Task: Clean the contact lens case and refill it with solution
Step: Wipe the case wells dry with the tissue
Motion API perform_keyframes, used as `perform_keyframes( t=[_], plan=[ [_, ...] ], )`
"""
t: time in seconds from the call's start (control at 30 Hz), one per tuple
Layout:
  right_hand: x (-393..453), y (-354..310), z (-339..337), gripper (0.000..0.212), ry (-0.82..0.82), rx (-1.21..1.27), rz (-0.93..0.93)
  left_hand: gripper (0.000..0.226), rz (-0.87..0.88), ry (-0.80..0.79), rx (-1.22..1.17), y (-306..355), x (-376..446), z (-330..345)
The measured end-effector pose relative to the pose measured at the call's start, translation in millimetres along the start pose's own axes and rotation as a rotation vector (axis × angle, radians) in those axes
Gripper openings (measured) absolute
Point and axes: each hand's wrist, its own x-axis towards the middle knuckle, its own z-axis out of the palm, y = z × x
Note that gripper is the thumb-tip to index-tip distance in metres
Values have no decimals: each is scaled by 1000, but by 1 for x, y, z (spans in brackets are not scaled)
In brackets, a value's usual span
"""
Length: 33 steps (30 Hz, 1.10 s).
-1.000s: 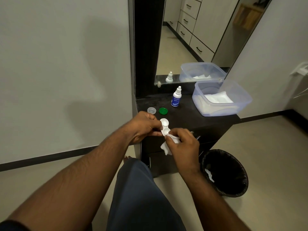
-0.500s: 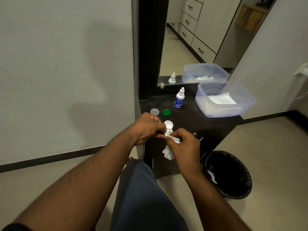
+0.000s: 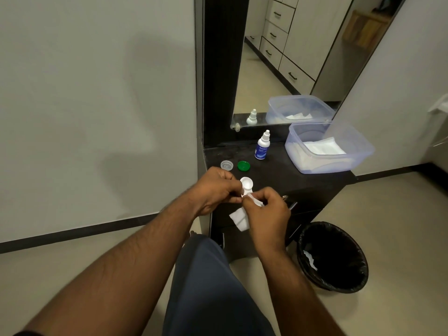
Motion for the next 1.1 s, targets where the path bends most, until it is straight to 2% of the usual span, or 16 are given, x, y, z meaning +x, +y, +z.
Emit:
perform_keyframes(
  t=[0.3, 0.47, 0.6, 0.8, 0.93, 1.1],
  plan=[
    [18, -8, 6, 18, 39, 145, 253, 10, 94, 16, 138, -5, 0, -3],
    [20, -8, -11, 14, -179, 101, 243, 16, 52, -16, 26, -6, 3, -3],
    [32, -5, -35, 10, -71, 217, 200, 14, 50, -38, 6, -5, 4, -3],
    [42, 0, -48, 22, -340, 8, -62, 3, 12, -83, -17, 3, -2, -1],
    [37, 4, -44, 21, -305, -30, -225, 6, 1, -75, -55, 1, -6, 6],
    [36, 14, -45, 20, -237, -45, -464, 5, 56, 72, -93, -6, -5, 15]
  ],
)
